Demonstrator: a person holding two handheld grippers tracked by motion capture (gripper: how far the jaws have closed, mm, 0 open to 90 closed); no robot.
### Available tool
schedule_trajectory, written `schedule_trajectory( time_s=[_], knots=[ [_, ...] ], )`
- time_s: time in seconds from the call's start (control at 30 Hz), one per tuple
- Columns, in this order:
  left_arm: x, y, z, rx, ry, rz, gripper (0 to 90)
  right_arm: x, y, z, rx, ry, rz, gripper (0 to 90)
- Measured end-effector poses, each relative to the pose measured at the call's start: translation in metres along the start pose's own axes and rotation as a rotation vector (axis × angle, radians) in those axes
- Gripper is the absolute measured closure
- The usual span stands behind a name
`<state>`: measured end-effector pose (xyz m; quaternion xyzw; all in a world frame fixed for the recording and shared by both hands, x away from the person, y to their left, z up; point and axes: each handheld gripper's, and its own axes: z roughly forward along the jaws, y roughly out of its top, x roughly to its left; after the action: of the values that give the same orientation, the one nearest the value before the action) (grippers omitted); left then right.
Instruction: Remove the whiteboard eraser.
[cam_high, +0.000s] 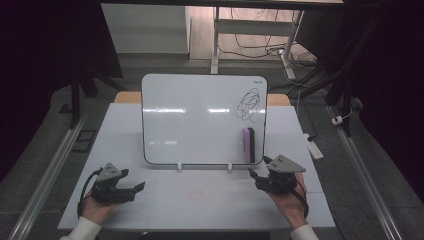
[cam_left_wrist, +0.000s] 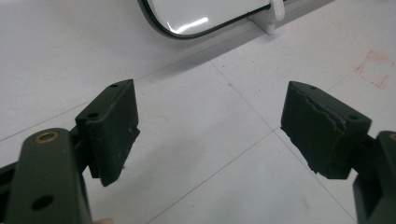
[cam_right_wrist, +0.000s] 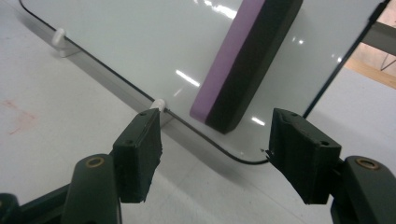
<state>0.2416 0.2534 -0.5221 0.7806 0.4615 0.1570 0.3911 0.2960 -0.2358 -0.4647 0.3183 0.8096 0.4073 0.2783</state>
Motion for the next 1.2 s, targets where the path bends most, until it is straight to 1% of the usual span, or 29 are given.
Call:
schedule_trajectory(
  time_s=[0.03,0.13,0.2,0.23,0.3,0.33,0.47,0.57,0.6,0.67,0.73,0.77,0.87,1.1,1.2],
  knots=[
    [0.000,0.000,0.000,0.000,0.000,0.000,19.9,0.000,0.000,0.000,0.000,0.000,0.000,33.7],
    [0.000,-0.001,0.000,0.000,-0.001,0.000,19.9,0.005,0.003,0.008,0.018,-0.029,-0.003,34.6],
    [0.001,-0.001,-0.001,0.000,0.002,-0.002,19.9,0.005,0.004,0.010,0.020,-0.032,0.002,35.1],
    [0.001,-0.001,-0.001,-0.001,0.003,-0.002,19.9,0.006,0.006,0.013,0.023,-0.043,0.016,35.9],
    [0.002,-0.001,-0.001,-0.001,0.003,-0.002,19.9,0.005,0.006,0.014,0.020,-0.042,0.019,36.5],
    [0.002,-0.001,-0.001,-0.001,0.003,-0.002,19.9,0.006,0.008,0.016,0.020,-0.051,0.033,37.1],
    [0.001,-0.002,-0.002,-0.001,0.005,-0.001,19.9,0.007,0.012,0.022,0.019,-0.060,0.045,39.0],
    [0.002,-0.002,-0.002,-0.002,0.006,-0.001,19.9,0.007,0.014,0.027,0.030,-0.078,0.069,42.9],
    [0.002,-0.002,-0.002,-0.003,0.006,-0.002,19.9,0.007,0.014,0.027,0.030,-0.078,0.069,42.9],
    [0.002,-0.002,-0.002,-0.003,0.007,-0.003,19.9,0.007,0.014,0.029,0.032,-0.091,0.087,48.6],
    [0.003,-0.002,-0.002,-0.003,0.007,-0.003,19.9,0.008,0.015,0.030,0.035,-0.102,0.094,51.4],
    [0.003,-0.003,-0.002,-0.003,0.007,-0.003,19.9,0.007,0.015,0.031,0.037,-0.099,0.104,52.6],
    [0.003,-0.003,-0.002,-0.003,0.008,-0.003,19.9,0.008,0.016,0.032,0.043,-0.101,0.116,54.5],
    [0.002,-0.002,-0.002,0.000,0.007,0.001,19.9,0.011,0.019,0.035,0.054,-0.130,0.139,57.1],
    [0.002,-0.002,-0.002,0.000,0.008,0.002,19.9,0.011,0.020,0.034,0.055,-0.131,0.167,60.4]
  ],
)
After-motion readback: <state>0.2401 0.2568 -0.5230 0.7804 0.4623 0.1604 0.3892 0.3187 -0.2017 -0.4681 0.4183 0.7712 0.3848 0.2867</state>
